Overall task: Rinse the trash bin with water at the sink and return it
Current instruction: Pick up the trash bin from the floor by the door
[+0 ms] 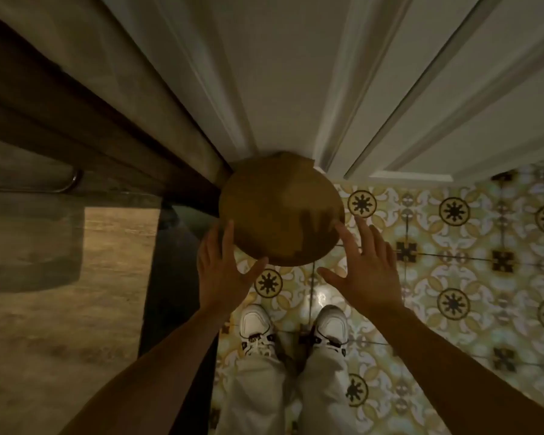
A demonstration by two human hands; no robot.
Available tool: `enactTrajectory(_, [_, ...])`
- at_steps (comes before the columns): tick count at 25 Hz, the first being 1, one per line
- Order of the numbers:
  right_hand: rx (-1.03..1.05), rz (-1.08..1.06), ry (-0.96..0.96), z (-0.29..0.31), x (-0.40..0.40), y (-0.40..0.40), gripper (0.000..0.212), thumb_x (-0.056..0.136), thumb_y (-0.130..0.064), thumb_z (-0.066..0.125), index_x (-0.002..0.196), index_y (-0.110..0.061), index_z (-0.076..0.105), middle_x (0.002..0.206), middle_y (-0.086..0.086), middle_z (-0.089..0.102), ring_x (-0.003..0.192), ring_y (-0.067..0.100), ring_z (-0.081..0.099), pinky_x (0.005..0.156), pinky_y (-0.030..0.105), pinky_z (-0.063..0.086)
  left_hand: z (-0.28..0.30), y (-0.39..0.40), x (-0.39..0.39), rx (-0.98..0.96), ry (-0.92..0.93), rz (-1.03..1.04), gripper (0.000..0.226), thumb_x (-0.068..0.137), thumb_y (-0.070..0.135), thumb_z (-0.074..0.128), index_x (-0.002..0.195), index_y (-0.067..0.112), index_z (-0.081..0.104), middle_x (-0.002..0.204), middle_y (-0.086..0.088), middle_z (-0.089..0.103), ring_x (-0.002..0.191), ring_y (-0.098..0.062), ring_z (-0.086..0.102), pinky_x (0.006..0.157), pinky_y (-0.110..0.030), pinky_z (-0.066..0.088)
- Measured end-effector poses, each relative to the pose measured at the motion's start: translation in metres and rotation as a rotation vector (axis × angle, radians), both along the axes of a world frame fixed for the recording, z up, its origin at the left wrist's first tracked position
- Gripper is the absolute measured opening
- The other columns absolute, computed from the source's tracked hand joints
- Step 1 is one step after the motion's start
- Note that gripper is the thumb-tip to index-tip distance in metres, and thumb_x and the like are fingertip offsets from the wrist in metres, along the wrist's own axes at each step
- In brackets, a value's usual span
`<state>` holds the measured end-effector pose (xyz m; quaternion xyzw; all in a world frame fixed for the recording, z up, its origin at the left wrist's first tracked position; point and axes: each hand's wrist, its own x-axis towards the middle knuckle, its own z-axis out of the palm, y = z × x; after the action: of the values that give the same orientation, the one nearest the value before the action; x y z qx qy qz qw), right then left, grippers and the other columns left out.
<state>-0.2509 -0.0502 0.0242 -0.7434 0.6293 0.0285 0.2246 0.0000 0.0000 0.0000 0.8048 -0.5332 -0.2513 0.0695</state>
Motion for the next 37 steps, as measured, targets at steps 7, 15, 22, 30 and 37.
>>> enactTrajectory(7, [0.077, 0.119, 0.046, -0.053, 0.02, -0.005, 0.098, 0.073, -0.058, 0.07, 0.149, -0.04, 0.011, 0.161, 0.008, 0.007, 0.146, 0.038, 0.013, 0.113, 0.059, 0.024, -0.03, -0.03, -0.01, -0.038, 0.65, 0.543, 0.088, 0.083, 0.052, 0.068, 0.152, 0.041, 0.014, 0.155, 0.003, 0.037, 0.135, -0.022, 0.044, 0.105, -0.037, 0.041])
enactTrajectory(15, [-0.035, 0.158, -0.038, -0.012, 0.035, -0.014, 0.086, 0.075, -0.06, 0.065, 0.148, -0.038, 0.026, 0.158, 0.007, 0.022, 0.143, 0.037, 0.023, 0.109, 0.06, 0.031, 0.036, -0.057, -0.004, -0.229, 0.904, 1.058, 0.051, 0.095, 0.03, 0.057, 0.143, 0.03, 0.039, 0.137, -0.007, 0.055, 0.118, -0.025, 0.057, 0.094, -0.04, 0.049])
enactTrajectory(22, [-0.267, -0.316, -0.473, 0.05, 0.032, -0.096, 0.036, 0.09, -0.032, 0.059, 0.125, -0.024, 0.062, 0.135, 0.004, 0.053, 0.12, 0.023, 0.051, 0.095, 0.032, 0.042, 0.08, -0.114, 0.007, -0.371, 0.87, 0.833, 0.043, 0.095, 0.022, 0.056, 0.137, 0.025, 0.044, 0.123, -0.009, 0.06, 0.108, -0.022, 0.059, 0.092, -0.039, 0.048])
enactTrajectory(30, [-0.186, -0.41, -0.632, 0.065, 0.039, -0.132, 0.029, 0.09, -0.026, 0.062, 0.119, -0.024, 0.066, 0.107, -0.007, 0.065, 0.096, 0.007, 0.059, 0.09, 0.023, 0.047, -0.034, -0.062, 0.009, 0.462, 0.939, 1.019, 0.065, 0.089, 0.024, 0.071, 0.142, 0.017, 0.035, 0.127, -0.021, 0.057, 0.095, -0.033, 0.065, 0.059, -0.037, 0.057])
enactTrajectory(37, [-0.065, -0.353, -0.621, 0.063, 0.028, -0.113, 0.034, 0.087, -0.033, 0.067, 0.12, -0.032, 0.066, 0.122, -0.007, 0.067, 0.12, 0.017, 0.057, 0.104, 0.038, 0.045, -0.014, -0.054, -0.007, 0.293, 0.754, 0.892, 0.029, 0.094, 0.015, 0.061, 0.121, 0.012, 0.05, 0.098, -0.015, 0.065, 0.067, -0.023, 0.064, 0.046, -0.026, 0.05])
